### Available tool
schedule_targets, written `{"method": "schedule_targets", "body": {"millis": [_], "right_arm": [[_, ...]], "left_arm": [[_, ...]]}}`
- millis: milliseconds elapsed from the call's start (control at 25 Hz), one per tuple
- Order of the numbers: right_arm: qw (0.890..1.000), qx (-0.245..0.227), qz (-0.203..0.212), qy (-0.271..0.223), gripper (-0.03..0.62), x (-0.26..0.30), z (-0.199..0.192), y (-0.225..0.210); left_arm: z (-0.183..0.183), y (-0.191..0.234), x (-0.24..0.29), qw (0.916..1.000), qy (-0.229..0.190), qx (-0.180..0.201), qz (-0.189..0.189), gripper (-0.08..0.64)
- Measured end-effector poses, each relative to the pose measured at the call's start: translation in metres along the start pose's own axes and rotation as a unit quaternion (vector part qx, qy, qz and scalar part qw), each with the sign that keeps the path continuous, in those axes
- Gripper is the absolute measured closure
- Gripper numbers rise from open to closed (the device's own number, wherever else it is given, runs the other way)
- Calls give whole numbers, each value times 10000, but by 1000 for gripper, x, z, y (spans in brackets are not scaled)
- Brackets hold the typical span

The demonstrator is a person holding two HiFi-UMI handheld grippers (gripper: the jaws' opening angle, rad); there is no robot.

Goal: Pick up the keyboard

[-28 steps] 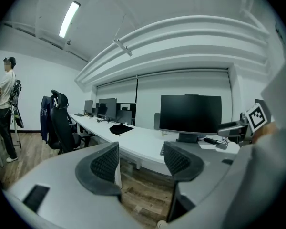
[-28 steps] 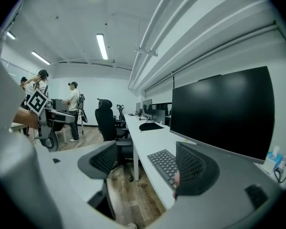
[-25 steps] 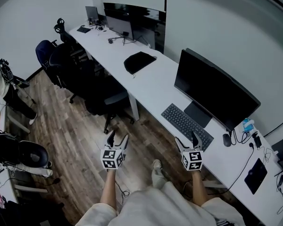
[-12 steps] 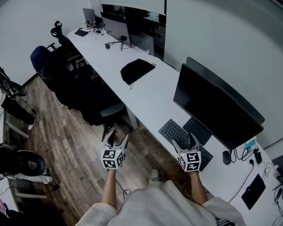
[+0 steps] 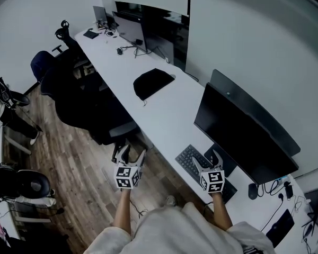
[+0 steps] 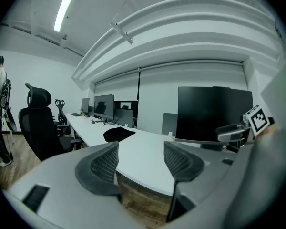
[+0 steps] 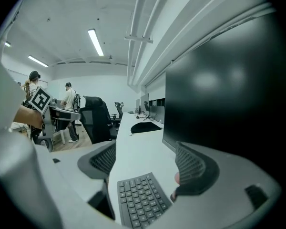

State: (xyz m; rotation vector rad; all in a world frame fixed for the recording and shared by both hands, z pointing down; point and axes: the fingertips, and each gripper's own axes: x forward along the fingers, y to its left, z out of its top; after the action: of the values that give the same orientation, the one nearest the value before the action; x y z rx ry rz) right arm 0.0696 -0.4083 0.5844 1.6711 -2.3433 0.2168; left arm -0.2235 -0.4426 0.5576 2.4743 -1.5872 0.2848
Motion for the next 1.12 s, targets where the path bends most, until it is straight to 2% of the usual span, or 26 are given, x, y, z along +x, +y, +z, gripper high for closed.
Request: {"method": "schedule_targets", "body": {"millis": [360,680,840,1120], "right_arm": [[9997,153,-136,132,216,-4,-16,-15],[9938,490,-945,315,216,-49,-45,-55],[9848,712,-1541,368,216,-77,-58,-75],[9597,1083,-2551,464,216,-123,-79,-96]], "left_arm": [[-1,-19,28,9994,173,118,-261,281],[-1,-60,64,9944,319,294,-964,281],[-1,-92,94,9860,424,420,-1555,281],[-4,-146,139,9621,615,716,-2557,281]]}}
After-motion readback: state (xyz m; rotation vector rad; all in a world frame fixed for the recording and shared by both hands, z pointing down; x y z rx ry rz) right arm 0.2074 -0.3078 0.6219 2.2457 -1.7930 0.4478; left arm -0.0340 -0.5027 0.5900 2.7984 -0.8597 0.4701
